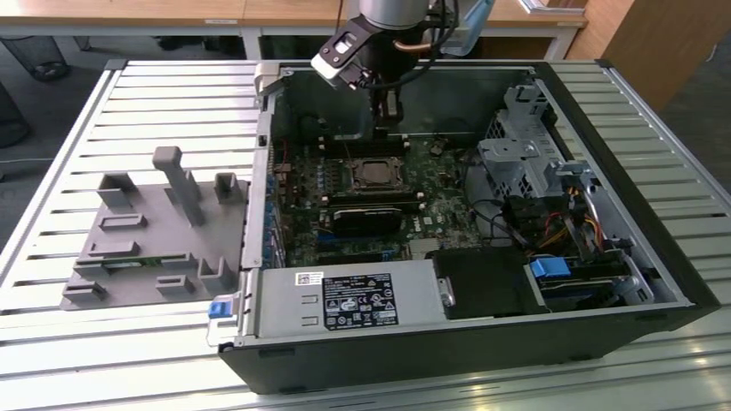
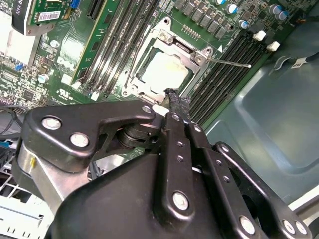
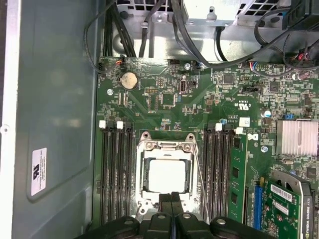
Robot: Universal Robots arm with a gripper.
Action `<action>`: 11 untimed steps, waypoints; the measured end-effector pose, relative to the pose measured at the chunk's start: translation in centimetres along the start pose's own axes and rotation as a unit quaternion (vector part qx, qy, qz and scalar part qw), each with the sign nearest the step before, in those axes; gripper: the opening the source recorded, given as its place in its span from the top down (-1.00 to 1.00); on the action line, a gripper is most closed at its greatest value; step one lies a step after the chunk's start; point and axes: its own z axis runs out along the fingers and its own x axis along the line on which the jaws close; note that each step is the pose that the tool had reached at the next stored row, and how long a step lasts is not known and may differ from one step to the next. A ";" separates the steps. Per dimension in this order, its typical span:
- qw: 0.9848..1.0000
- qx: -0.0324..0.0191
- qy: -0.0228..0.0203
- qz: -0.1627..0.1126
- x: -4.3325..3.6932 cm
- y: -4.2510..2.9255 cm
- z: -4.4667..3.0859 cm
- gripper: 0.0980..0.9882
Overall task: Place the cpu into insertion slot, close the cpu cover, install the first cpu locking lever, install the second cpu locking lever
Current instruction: 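Install the first cpu locking lever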
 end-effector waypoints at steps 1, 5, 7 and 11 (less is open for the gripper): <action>1.000 0.000 0.000 0.000 0.00 0.00 -0.04 0.96; 1.000 0.000 0.000 0.000 0.00 0.00 -0.22 0.96; 1.000 0.000 0.000 0.000 0.00 0.00 -0.30 0.96; 1.000 0.000 0.000 0.000 0.00 0.00 -0.50 0.96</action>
